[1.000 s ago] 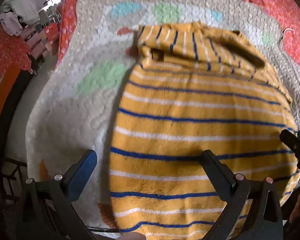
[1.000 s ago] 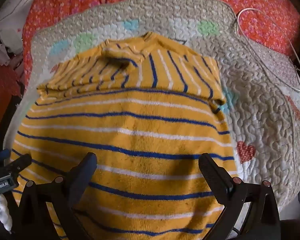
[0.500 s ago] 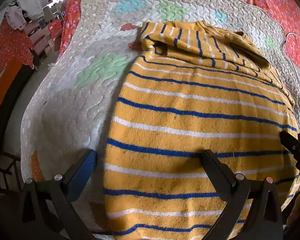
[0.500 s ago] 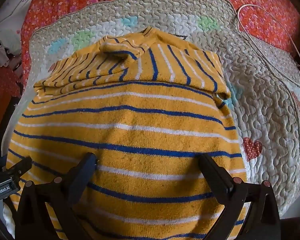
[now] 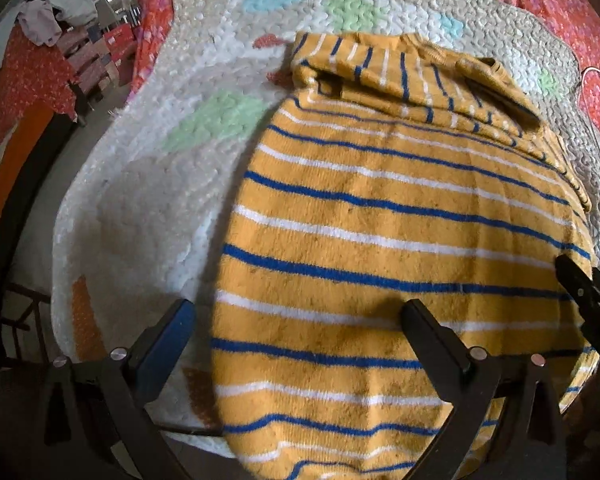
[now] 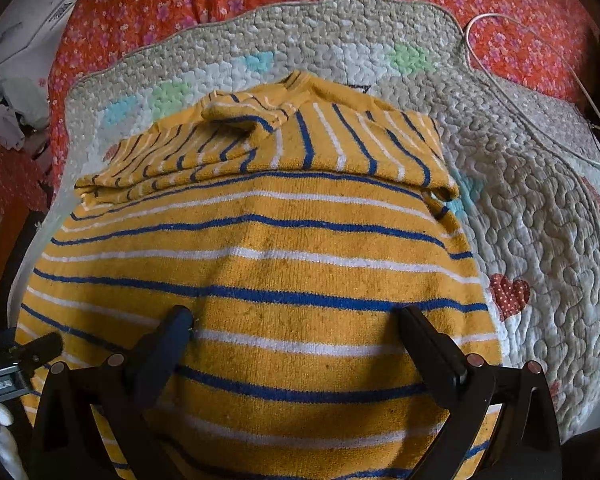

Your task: Fold small clothes

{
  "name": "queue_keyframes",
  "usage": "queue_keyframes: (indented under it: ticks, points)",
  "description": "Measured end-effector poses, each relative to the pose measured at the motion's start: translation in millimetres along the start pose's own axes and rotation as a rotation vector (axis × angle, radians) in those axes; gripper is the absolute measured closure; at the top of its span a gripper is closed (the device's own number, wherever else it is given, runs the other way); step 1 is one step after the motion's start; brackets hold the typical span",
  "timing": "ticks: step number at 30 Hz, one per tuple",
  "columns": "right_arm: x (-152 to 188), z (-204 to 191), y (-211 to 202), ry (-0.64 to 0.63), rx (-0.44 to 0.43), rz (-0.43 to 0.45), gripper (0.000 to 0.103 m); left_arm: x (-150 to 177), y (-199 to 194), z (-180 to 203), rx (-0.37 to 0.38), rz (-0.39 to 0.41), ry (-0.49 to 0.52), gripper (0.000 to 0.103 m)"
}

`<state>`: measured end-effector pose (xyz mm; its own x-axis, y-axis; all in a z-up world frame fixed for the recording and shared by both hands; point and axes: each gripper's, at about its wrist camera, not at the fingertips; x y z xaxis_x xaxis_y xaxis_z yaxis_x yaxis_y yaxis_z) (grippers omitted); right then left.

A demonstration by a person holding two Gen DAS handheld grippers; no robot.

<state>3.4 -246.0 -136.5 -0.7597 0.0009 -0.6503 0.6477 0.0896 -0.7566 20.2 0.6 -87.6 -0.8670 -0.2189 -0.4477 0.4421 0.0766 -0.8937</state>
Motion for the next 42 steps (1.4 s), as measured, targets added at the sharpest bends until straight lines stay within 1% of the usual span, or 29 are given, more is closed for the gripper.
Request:
queue_keyframes:
  ticks: [1, 2, 3, 4, 6, 8, 9, 11, 13, 15, 16, 17, 19, 20, 23, 24, 25, 28, 31, 32, 34, 37, 39, 40, 42]
  points:
    - [0, 0, -1, 0.005, -0.004, 0.005, 0.000, 1, -7, 0, -0.004, 0.021, 0.007, 0.009]
    - [0, 1, -1, 0.018, -0.018, 0.010, 0.000, 0, -13, 0, -0.004, 0.037, 0.013, 0.010]
    - [-1, 3, -4, 0.039, -0.048, 0.014, 0.001, -1, -21, 0, 0.001, 0.054, 0.016, 0.011]
    - [-3, 6, -8, 0.064, -0.083, 0.021, 0.005, -4, -34, -2, 0.011, 0.078, 0.014, 0.012]
    - [-10, 14, -25, 0.125, -0.170, 0.053, 0.010, -11, -61, -8, 0.042, 0.127, 0.003, 0.012]
    - [-21, 22, -48, 0.173, -0.218, 0.083, 0.010, -21, -97, -16, 0.079, 0.192, -0.009, 0.012]
    - [-30, 26, -65, 0.182, -0.235, 0.115, 0.010, -26, -117, -22, 0.096, 0.230, -0.016, 0.012]
    - [-48, 28, -98, 0.157, -0.230, 0.172, 0.010, -37, -167, -35, 0.141, 0.320, -0.027, 0.012]
    - [-68, 29, -141, 0.111, -0.219, 0.232, 0.010, -44, -212, -49, 0.174, 0.400, -0.032, 0.012]
    - [-91, 31, -191, 0.070, -0.217, 0.282, 0.010, -52, -260, -64, 0.206, 0.474, -0.031, 0.012]
    - [-105, 33, -224, 0.051, -0.222, 0.318, 0.010, -57, -288, -74, 0.223, 0.521, -0.028, 0.012]
    - [-111, 35, -247, 0.041, -0.225, 0.346, 0.010, -61, -313, -83, 0.233, 0.564, -0.028, 0.012]
    - [-133, 40, -313, 0.025, -0.229, 0.420, 0.010, -69, -369, -104, 0.238, 0.654, -0.031, 0.012]
    - [-145, 43, -336, 0.019, -0.230, 0.445, 0.010, -72, -397, -115, 0.239, 0.701, -0.033, 0.012]
    - [-182, 55, -424, 0.003, -0.200, 0.552, 0.010, -82, -465, -139, 0.206, 0.817, -0.036, 0.012]
    - [-190, 60, -452, -0.002, -0.201, 0.623, 0.010, -85, -486, -148, 0.201, 0.851, -0.040, 0.011]
    - [-200, 65, -483, 0.011, -0.200, 0.661, 0.010, -86, -506, -158, 0.200, 0.877, -0.050, 0.011]
    - [-212, 79, -547, 0.030, -0.204, 0.711, 0.010, -86, -552, -182, 0.231, 0.904, -0.075, 0.011]
    - [-207, 95, -613, 0.050, -0.154, 0.752, 0.010, -82, -584, -203, 0.212, 0.935, -0.094, 0.011]
    - [-198, 102, -635, 0.052, -0.137, 0.773, 0.010, -82, -596, -212, 0.210, 0.947, -0.106, 0.011]
    - [-186, 114, -672, 0.070, -0.068, 0.823, 0.010, -81, -619, -233, 0.196, 0.981, -0.146, 0.011]
    - [-163, 137, -742, 0.122, 0.089, 0.927, 0.010, -84, -660, -259, 0.126, 1.056, -0.218, 0.011]
    - [-153, 152, -780, 0.159, 0.189, 0.969, 0.010, -90, -688, -278, 0.089, 1.082, -0.269, 0.011]
    - [-150, 158, -796, 0.176, 0.246, 0.980, 0.010, -96, -703, -289, 0.056, 1.094, -0.296, 0.011]
    - [-145, 170, -829, 0.221, 0.408, 0.995, 0.009, -103, -728, -309, -0.026, 1.123, -0.360, 0.011]
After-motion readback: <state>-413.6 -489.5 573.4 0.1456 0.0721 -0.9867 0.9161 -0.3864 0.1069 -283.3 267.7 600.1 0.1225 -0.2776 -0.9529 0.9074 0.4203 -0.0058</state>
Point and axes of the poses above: each gripper's, at about its wrist camera, not at the fingertips, and y roughly the way its jaws point, z to its right, x to its underside, and after that the axes turned 11 degrees about -y, right-handed
